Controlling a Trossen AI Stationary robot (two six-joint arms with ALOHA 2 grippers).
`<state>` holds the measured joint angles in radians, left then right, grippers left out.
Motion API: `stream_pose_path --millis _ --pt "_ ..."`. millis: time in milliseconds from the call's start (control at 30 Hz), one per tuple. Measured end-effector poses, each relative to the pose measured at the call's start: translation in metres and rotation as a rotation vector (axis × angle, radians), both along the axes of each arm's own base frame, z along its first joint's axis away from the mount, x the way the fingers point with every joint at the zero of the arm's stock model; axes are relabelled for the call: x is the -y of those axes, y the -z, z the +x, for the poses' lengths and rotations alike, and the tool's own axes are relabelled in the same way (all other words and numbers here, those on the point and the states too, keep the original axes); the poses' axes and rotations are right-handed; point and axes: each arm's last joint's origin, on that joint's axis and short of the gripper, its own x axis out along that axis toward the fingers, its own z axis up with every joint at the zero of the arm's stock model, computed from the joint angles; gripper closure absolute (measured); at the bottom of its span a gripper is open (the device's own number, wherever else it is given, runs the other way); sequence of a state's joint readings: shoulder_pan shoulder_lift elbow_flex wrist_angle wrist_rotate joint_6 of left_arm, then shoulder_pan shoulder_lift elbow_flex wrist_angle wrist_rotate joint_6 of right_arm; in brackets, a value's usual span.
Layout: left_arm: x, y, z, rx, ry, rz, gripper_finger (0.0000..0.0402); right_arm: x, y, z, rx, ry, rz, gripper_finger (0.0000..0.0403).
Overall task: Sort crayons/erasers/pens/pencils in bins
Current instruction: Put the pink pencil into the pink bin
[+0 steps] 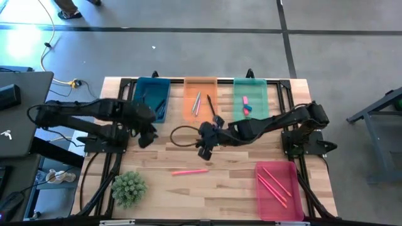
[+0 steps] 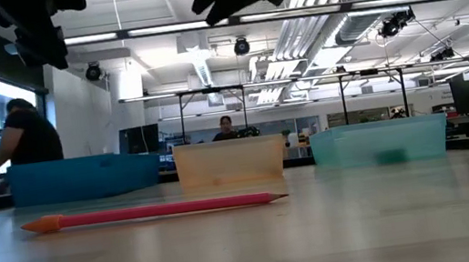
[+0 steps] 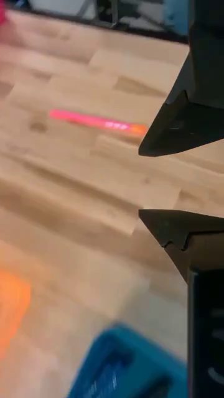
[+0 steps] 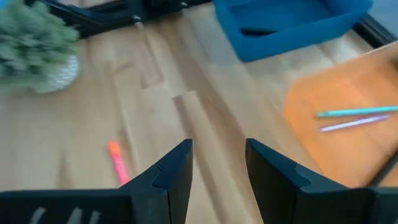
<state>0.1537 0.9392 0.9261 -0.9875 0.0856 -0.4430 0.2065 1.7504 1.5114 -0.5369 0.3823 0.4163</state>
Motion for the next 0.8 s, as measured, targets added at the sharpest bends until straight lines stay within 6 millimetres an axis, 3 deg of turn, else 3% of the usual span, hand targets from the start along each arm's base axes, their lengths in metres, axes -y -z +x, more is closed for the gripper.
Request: stream_pose_path --millis 333,533,800 --pt "0.043 0.006 0.004 -0.03 0.109 0.02 0.0266 -0.042 -0.027 0.002 -0.006 -0.076 0.018 0.0263" --pt "0.059 0.007 0.001 -0.044 0.136 0.018 0.0266 -0.053 -0.019 0.005 -0.102 -0.09 0.049 0.0263" --pt "0.079 0.012 0.013 -0.013 0.171 0.01 0.0266 -0.06 -0.013 -0.008 -0.224 0.008 0.074 0.0263"
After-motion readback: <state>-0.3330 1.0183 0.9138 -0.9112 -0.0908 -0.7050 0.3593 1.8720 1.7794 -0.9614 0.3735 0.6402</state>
